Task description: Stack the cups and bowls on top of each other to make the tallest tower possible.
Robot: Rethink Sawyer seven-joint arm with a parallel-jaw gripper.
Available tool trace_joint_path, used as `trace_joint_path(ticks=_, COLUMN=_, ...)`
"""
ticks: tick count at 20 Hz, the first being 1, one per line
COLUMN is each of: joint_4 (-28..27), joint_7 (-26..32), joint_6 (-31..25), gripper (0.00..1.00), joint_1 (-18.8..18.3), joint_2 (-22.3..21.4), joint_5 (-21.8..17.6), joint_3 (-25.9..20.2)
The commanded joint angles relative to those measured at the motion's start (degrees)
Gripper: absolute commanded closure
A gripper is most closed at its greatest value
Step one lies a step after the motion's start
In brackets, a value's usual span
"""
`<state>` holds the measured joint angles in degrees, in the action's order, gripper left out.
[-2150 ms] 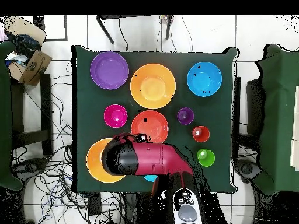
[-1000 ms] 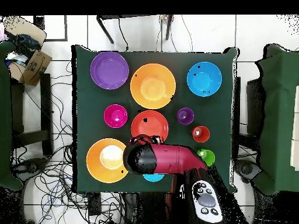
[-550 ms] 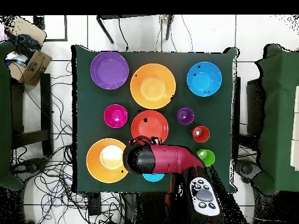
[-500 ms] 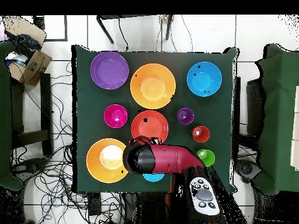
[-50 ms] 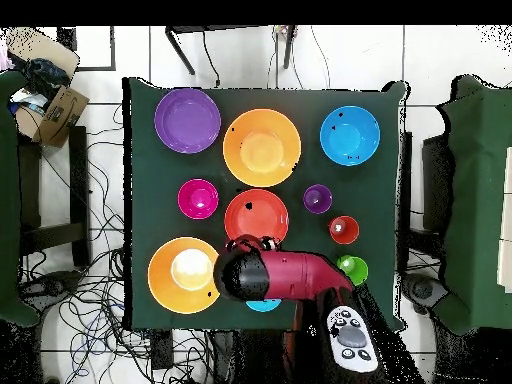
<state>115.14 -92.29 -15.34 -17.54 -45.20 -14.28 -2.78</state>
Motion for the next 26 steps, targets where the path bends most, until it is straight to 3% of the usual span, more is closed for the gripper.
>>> trace_joint_path(ticks=1, joint_4=3.02, joint_7=-5.58, joint_6=5.52, gripper=0.0, joint_1=0.8, joint_2=3.16, joint_5=-5.36, joint_3=-0.15)
trace_joint_path(ticks=18, joint_4=4.22, joint_7=-8.12, joint_6=8.74, gripper=0.0, joint_1=2.41, joint_2=6.54, joint_5=-3.69, joint_3=-0.05)
trace_joint_path(ticks=26, joint_4=6.46, joint_7=-9.26, joint_6=5.35, gripper=0.0, joint_1=2.61, joint_2=6.42, joint_5=-0.87, joint_3=-1.25)
